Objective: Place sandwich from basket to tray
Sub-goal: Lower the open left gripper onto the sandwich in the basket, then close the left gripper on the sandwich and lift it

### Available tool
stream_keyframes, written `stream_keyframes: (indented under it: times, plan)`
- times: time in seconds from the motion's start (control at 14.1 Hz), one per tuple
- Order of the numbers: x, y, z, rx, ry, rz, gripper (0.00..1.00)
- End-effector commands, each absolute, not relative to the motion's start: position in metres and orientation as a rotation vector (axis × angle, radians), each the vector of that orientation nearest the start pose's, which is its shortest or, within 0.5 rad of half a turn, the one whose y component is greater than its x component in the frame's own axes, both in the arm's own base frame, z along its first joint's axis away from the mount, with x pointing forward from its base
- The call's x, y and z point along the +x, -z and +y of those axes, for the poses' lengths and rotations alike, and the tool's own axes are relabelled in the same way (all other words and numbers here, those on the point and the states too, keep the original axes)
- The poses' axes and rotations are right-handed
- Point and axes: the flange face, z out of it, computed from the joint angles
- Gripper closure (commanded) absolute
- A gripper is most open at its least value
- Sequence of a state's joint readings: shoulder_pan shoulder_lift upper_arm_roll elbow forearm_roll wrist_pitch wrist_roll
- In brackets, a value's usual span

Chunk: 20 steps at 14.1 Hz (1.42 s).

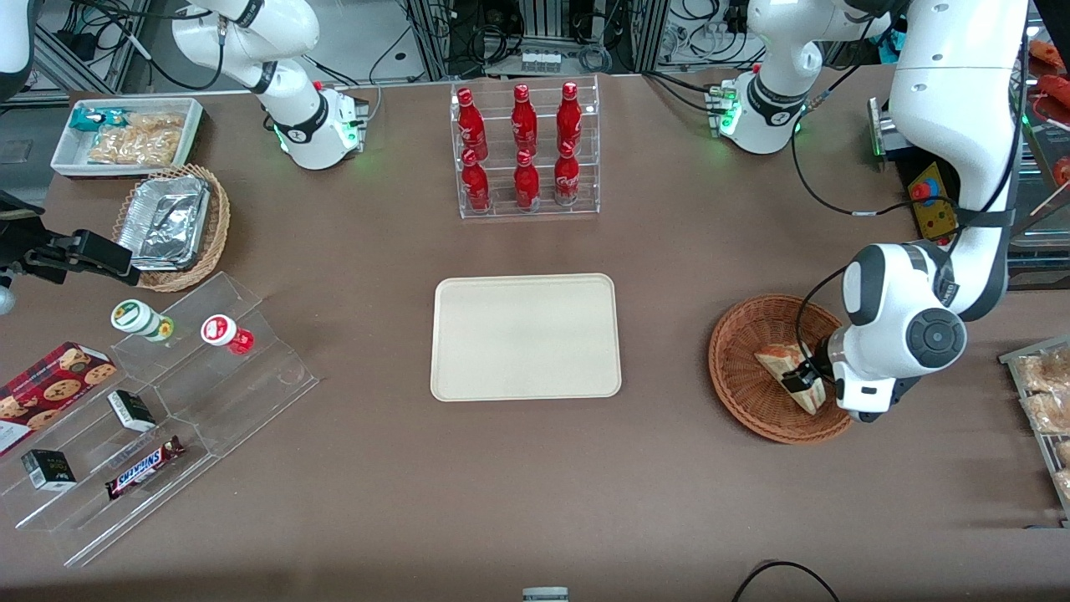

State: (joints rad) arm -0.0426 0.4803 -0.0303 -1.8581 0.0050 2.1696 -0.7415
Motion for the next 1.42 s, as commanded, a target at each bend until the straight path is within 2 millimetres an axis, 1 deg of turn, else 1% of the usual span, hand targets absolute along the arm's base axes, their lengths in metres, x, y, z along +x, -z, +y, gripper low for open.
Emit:
stream_keyframes:
  times: [0.0, 0.07, 0.14, 0.21, 0.28, 0.42, 0.5, 0.57, 0.64, 0.71, 0.78, 0.85, 0.92, 0.99, 1.13, 1.2, 1.27, 1.35]
  plan:
    - [0.613, -0.244, -0.046, -2.910, -0.217, -1.041, 0.08]
    - [0.613, -0.244, -0.046, -2.911, -0.219, -1.045, 0.29]
    - [0.613, -0.244, -0.047, -2.912, -0.221, -1.050, 0.48]
    - [0.614, -0.245, -0.047, -2.912, -0.219, -1.053, 0.64]
    - [0.615, -0.247, -0.049, -2.916, -0.215, -1.049, 0.73]
    - [0.622, -0.261, -0.054, -2.924, -0.185, -1.056, 0.77]
    - [0.626, -0.271, -0.063, -2.938, -0.167, -1.041, 0.77]
    - [0.630, -0.288, -0.078, -2.950, -0.160, -1.007, 0.77]
    - [0.635, -0.306, -0.097, -2.955, -0.182, -0.962, 0.77]
    - [0.637, -0.324, -0.117, -2.948, -0.216, -0.929, 0.77]
    - [0.637, -0.343, -0.146, -2.942, -0.246, -0.886, 0.76]
    - [0.634, -0.357, -0.175, -2.942, -0.260, -0.836, 0.76]
    - [0.628, -0.366, -0.206, -2.958, -0.248, -0.774, 0.76]
    - [0.620, -0.370, -0.244, -2.982, -0.229, -0.691, 0.76]
    - [0.596, -0.356, -0.319, -3.005, -0.228, -0.513, 0.75]
    - [0.588, -0.349, -0.355, -3.017, -0.222, -0.436, 0.74]
    - [0.583, -0.343, -0.386, -3.032, -0.211, -0.374, 0.73]
    - [0.577, -0.335, -0.412, -3.042, -0.208, -0.324, 0.73]
